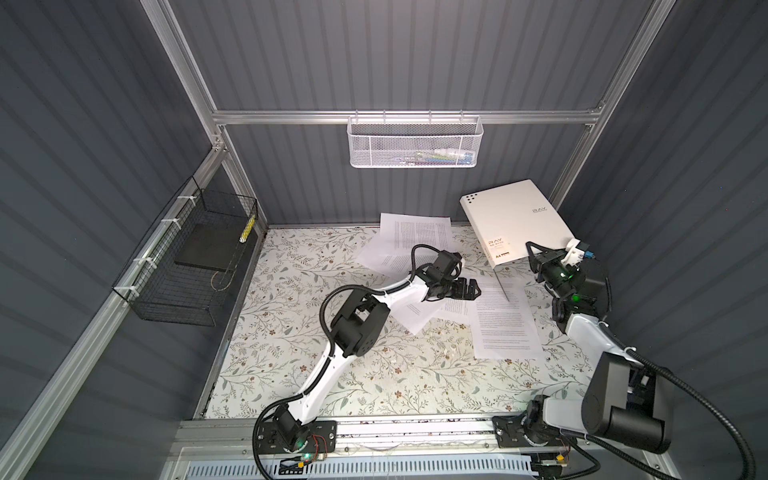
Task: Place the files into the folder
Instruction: 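Grasp and lift the cream folder's edge with the right gripper while the left gripper approaches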
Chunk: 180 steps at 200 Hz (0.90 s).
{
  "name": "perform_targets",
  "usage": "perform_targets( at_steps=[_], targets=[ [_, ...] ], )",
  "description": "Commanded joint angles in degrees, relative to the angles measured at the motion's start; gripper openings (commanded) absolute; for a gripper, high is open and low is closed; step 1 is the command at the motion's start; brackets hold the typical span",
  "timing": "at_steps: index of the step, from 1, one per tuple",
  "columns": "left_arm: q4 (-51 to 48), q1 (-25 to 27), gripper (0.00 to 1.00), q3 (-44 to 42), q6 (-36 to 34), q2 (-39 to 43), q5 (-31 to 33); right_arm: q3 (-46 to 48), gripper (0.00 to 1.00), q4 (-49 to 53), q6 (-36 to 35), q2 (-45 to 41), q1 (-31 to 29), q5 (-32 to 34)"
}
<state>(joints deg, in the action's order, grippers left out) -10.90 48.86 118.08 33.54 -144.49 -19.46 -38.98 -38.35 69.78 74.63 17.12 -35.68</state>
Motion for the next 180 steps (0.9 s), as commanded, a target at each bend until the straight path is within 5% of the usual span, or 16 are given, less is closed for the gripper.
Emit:
perform_targets(
  at_steps=[1, 72, 97, 124, 156, 180],
  targets=[
    [-12.6, 0.5, 1.0, -1.8, 2.3, -3.7, -3.7, -0.7, 0.0, 3.7, -3.9, -2.6, 0.0, -1.5],
    [-4.7, -0.5, 1.0, -39.2, -3.5, 39.1, -13.1, -4.1, 0.0, 22.4, -18.6, -13.7, -2.9, 2.8],
    [-8.2, -4.3, 1.0, -45.4, -3.3, 49.4, -14.6, -7.3, 0.0, 30.0, -25.7, -16.9, -7.5, 6.5],
    [-13.9, -14.5, 1.0, -52.6, -3.4, 60.3, -10.7, -11.3, 0.0, 41.0, -35.4, -20.6, -16.6, 15.7],
    [-28.3, -24.4, 1.0, -50.3, -8.7, 64.4, -3.2, -11.0, 0.0, 47.2, -44.2, -24.4, -32.4, 36.5],
    [-30.4, -28.3, 1.0, -48.6, -9.1, 66.4, -3.8, -9.5, 0.0, 46.3, -49.6, -23.4, -46.2, 53.3]
  ],
)
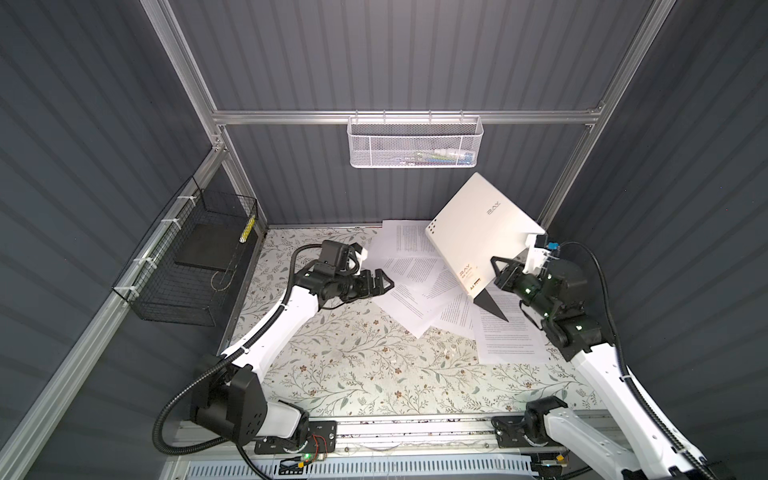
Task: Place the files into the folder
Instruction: 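Grasp and lift the cream folder's edge with the right gripper while the left gripper approaches, then flip the folder open toward the robot with the right gripper, exposing the black inside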
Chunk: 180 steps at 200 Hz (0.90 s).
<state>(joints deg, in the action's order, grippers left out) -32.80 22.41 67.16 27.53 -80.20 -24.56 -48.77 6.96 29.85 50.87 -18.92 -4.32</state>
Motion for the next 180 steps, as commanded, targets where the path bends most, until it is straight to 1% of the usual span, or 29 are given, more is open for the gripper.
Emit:
perform_targets(
  at_steps=[1, 22, 30, 37, 54, 59, 76, 95, 124, 150, 180],
  targets=[
    [-8.6, -1.9, 1.0, 2.4, -3.1, 2.2, 1.2, 0.4, 0.0, 0.9, -9.9, 0.5, -10.7, 22.5],
    [-11.4, -3.8, 1.0, 5.6, -3.0, 2.3, 0.2, 1.0, 0.0, -2.2, -14.3, 4.4, -21.8, 36.1],
    [-12.2, -4.4, 1.0, 7.0, -2.8, 2.0, -0.5, 1.5, 0.0, -4.6, -16.3, 6.1, -25.7, 40.0],
    [-13.6, -4.8, 1.0, 8.7, -3.2, 1.4, -0.7, 1.9, 0.0, -6.8, -17.7, 7.8, -28.5, 42.8],
    [-17.3, -5.1, 1.0, 13.3, -3.8, 0.2, 1.2, 1.9, 0.0, -11.0, -20.3, 12.7, -34.2, 46.6],
    [-17.7, -5.3, 1.0, 16.0, -3.5, 0.0, 1.5, 2.1, 0.0, -12.4, -21.4, 14.9, -36.0, 48.1],
    [-16.5, -5.5, 1.0, 19.3, -0.6, 0.3, -0.2, 2.4, 0.0, -17.3, -25.5, 19.1, -41.3, 53.6],
    [-13.9, -5.5, 1.0, 21.4, 3.5, -0.2, -4.6, 2.7, 0.0, -19.1, -26.9, 22.4, -44.0, 54.9],
    [-13.8, -5.2, 1.0, 23.1, 7.8, -3.7, -8.5, 3.2, 0.0, -22.4, -29.6, 26.6, -47.4, 56.6],
    [-16.1, -3.7, 1.0, 25.6, 7.7, -6.9, -7.9, 2.8, 0.0, -23.9, -30.5, 29.5, -49.7, 57.5],
    [-14.7, -1.7, 1.0, 27.9, 10.3, -8.7, -8.4, 3.2, 0.0, -24.5, -29.6, 30.8, -50.8, 58.1]
  ],
)
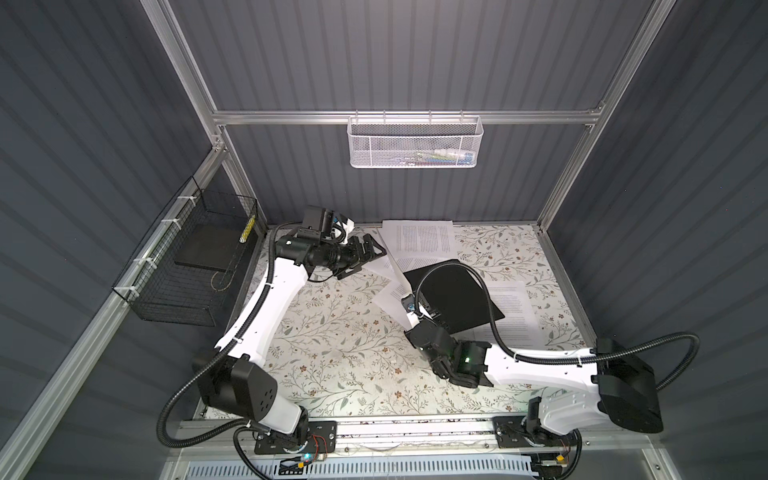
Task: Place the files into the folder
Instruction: 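Flip the folder open toward the robot with the right gripper, exposing the black inside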
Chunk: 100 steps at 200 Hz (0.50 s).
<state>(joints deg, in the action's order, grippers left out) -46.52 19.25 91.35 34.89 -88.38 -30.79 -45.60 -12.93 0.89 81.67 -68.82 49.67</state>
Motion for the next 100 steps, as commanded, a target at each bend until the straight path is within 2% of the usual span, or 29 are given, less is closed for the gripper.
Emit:
perform_targets(
  at_steps=[1, 17, 28, 44, 77, 100],
  targets=[
    [-0.9, 1.5, 1.0, 3.8, 3.0, -0.6, -2.1, 0.1, 0.0, -4.6, -0.6, 0.0, -0.9, 4.2],
    [-2.3, 2.6, 0.99, 5.7, 3.2, -2.6, -1.1, 0.3, 0.0, -4.6, -0.1, 0.3, -1.2, 4.1],
    [-4.4, 3.2, 0.96, 7.0, 3.0, -4.0, 0.5, 0.4, 0.0, -4.8, -0.3, 0.6, -1.5, 4.1],
    [-4.4, 3.3, 0.81, 6.9, 4.1, -5.6, 0.2, 0.7, 0.0, -5.1, -0.5, 0.9, -1.8, 4.6],
    [-3.1, 5.1, 0.69, 9.2, 6.0, -8.9, 0.1, 1.2, 0.0, -6.0, -0.4, 1.6, -2.0, 5.1],
    [-5.6, 5.0, 0.54, 11.6, 6.8, -10.8, 1.8, 1.3, 0.0, -6.1, -0.4, 2.0, -2.4, 5.3]
  ],
)
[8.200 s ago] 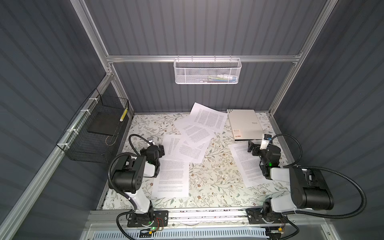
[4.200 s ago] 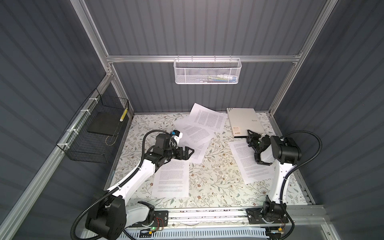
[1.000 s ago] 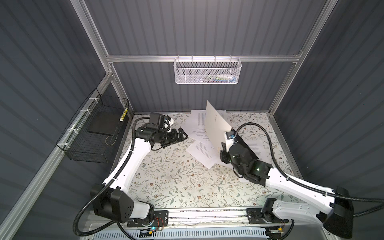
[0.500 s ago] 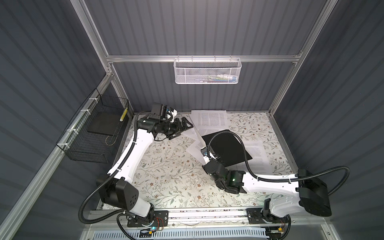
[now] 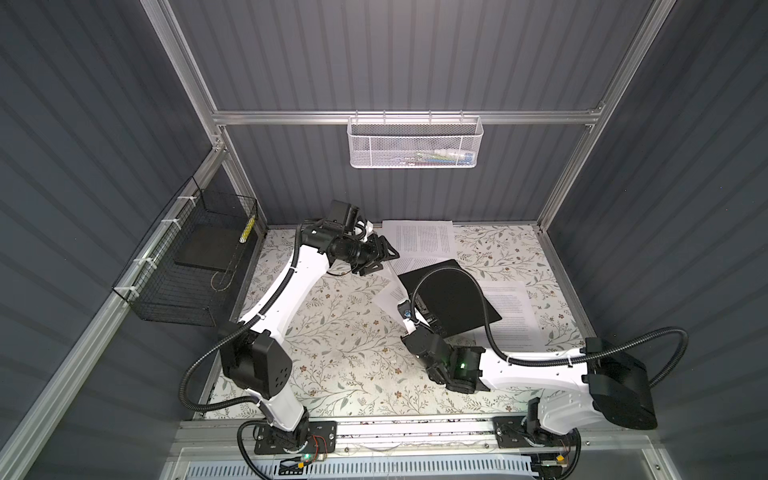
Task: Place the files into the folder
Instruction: 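Flip the folder open toward the robot with the right gripper, exposing the black inside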
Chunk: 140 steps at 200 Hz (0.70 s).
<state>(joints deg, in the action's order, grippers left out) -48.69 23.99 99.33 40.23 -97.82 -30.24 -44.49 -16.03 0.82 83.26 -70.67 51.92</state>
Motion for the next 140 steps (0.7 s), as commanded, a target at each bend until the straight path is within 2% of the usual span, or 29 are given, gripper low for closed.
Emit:
perform_targets(
  at_steps=[1, 19, 44, 57, 72, 95, 109, 125, 137, 140],
  targets=[
    [-3.7, 0.3, 0.53, 3.8, 1.5, -1.4, 1.3, 0.2, 0.0, -3.0, -0.4, 0.5, -0.6, 3.1],
    [-6.6, 0.4, 0.39, 5.5, 1.7, -2.8, 2.1, 0.4, 0.0, -3.5, -0.7, 1.2, -0.8, 3.5],
    [-8.8, 0.4, 0.28, 5.8, 1.7, -2.4, 4.3, 0.7, 0.0, -4.3, -1.0, 2.0, -1.2, 3.8],
    [-9.1, 0.4, 0.25, 5.5, 1.3, -2.0, 4.4, 0.7, 0.0, -4.4, -1.4, 2.7, -1.4, 3.7],
    [-9.1, 0.4, 0.16, 4.6, 1.2, -1.5, 3.7, 0.6, 0.0, -4.6, -2.0, 3.3, -1.9, 3.7],
    [-9.0, 0.4, 0.07, 1.6, 0.4, -0.6, 2.5, 1.4, 0.34, -6.4, -3.2, 3.3, -3.0, 3.1],
    [-5.1, 0.3, 0.0, -3.0, 1.4, 0.5, 0.0, 1.7, 0.55, -6.4, -3.0, 3.0, -3.3, 1.7],
    [-3.4, 0.4, 0.0, -5.7, 1.3, 1.2, -1.1, 0.9, 0.78, -2.8, -1.1, 2.4, -3.4, -1.6],
    [-3.4, 0.3, 0.0, -6.6, 0.8, 1.6, -0.3, 0.5, 0.9, 0.2, 0.8, 1.5, -3.5, -4.7],
    [-3.3, 0.4, 0.0, -6.7, 0.7, 1.8, 0.0, 0.4, 0.96, 1.0, 1.3, 1.1, -3.5, -5.5]
  ],
)
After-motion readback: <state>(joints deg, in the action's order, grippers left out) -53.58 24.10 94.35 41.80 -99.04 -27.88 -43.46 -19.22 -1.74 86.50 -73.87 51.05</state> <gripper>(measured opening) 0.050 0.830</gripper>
